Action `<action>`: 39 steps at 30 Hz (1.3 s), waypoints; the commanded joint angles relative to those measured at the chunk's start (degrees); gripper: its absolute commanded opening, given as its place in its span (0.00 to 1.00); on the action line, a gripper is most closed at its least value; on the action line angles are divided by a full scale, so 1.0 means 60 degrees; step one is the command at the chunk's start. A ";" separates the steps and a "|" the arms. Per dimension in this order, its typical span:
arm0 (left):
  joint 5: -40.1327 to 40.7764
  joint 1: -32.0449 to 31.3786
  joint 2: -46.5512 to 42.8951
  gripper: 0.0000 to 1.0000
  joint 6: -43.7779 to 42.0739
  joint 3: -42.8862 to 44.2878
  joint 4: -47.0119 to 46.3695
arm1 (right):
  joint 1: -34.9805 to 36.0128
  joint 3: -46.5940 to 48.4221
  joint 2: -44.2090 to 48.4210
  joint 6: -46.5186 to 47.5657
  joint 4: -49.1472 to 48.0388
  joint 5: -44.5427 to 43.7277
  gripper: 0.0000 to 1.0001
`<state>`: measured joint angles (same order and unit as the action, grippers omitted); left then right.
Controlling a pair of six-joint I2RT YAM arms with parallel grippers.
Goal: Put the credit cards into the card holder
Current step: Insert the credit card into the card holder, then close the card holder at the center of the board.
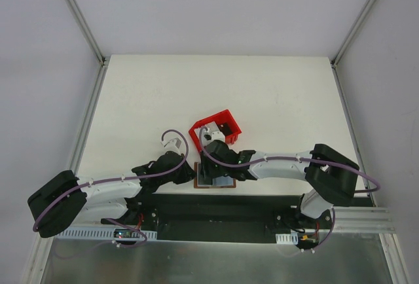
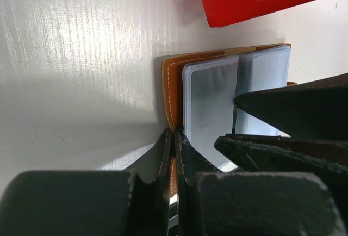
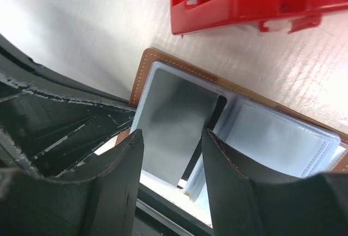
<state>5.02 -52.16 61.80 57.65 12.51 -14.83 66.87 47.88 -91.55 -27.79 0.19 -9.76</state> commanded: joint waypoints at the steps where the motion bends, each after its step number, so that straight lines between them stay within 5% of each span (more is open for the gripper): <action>1: 0.0116 -0.0066 0.0071 0.00 -0.0248 -0.0137 0.0816 | -0.0042 -0.0055 0.0317 -0.0392 0.0335 -0.0410 0.50; 16: 0.0101 -0.0052 -0.0017 0.00 -0.0262 -0.0122 0.0846 | 0.0046 0.0327 -0.0226 -0.0569 0.0425 0.0102 0.50; 28: 0.0102 -0.0052 -0.0119 0.00 -0.0350 -0.0093 0.0860 | 0.0105 0.0121 -0.0020 -0.0114 -0.1086 0.0762 0.38; 39: 0.0277 -0.0052 -0.0894 0.00 -0.1008 0.0199 0.1928 | 0.0075 -0.1181 0.2496 0.0749 -0.0470 -0.0395 0.55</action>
<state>5.08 -52.16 58.74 55.94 12.51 -11.20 66.98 43.97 -85.54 -26.87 -0.32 -9.41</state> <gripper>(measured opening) 0.006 0.522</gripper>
